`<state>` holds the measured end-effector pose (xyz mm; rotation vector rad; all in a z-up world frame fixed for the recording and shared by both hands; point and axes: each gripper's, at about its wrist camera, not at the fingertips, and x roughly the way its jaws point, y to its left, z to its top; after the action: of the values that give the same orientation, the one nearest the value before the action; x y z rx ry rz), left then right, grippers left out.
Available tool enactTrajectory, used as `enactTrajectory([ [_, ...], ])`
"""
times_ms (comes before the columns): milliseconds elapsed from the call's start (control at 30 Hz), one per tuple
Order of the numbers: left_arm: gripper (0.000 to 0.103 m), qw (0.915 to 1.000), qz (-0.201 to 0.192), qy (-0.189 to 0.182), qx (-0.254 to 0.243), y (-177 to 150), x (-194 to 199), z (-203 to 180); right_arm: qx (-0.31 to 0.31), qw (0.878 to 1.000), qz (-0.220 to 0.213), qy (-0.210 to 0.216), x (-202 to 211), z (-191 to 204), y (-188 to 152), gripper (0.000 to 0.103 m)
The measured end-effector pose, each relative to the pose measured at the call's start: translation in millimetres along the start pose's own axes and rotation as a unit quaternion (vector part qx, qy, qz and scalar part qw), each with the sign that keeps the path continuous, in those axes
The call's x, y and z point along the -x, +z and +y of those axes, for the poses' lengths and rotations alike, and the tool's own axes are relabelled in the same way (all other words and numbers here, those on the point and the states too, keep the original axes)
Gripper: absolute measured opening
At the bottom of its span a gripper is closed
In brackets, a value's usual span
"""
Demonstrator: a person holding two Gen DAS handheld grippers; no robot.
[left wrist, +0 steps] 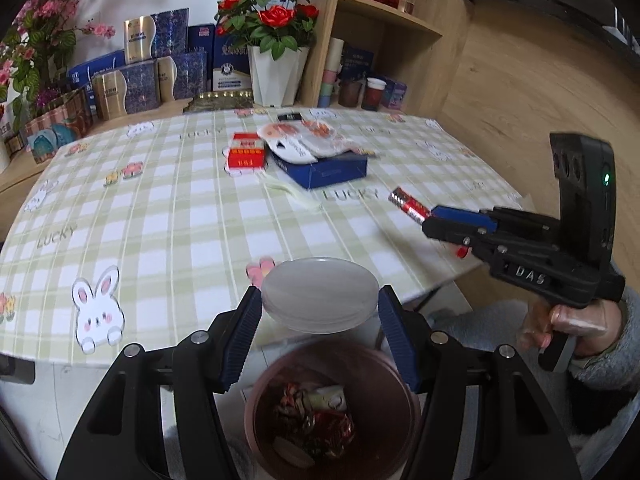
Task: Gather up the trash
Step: 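Carry the clear disc over the bin and open the left tool while the right tool holds the lighter, then lower the red lighter over the bin and open the right tool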
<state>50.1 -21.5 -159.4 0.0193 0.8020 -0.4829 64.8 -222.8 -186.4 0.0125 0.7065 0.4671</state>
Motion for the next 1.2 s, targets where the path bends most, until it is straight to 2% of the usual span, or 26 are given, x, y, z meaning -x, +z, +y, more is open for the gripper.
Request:
enactTrajectory([
  [333, 0.059, 0.9977, 0.067, -0.011, 0.002, -43.6, -17.9, -1.0, -0.006, 1.0, 0.007, 0.015, 5.7, 11.9, -12.3, 0.026],
  [600, 0.059, 0.9902, 0.139, -0.016, 0.005, -69.8, -53.2, 4.6, -0.011, 1.0, 0.016, 0.018, -2.6, 9.5, -15.0, 0.026],
  [1000, 0.059, 0.9796, 0.197, -0.022, 0.032, -68.6, -96.3, 13.1, -0.026, 0.999, 0.032, 0.019, -14.3, 3.0, -22.6, 0.026],
  [1200, 0.061, 0.9789, 0.197, -0.032, 0.045, -58.1, -110.3, 18.3, -0.025, 0.999, 0.037, 0.017, -16.1, 3.0, -24.4, 0.026],
])
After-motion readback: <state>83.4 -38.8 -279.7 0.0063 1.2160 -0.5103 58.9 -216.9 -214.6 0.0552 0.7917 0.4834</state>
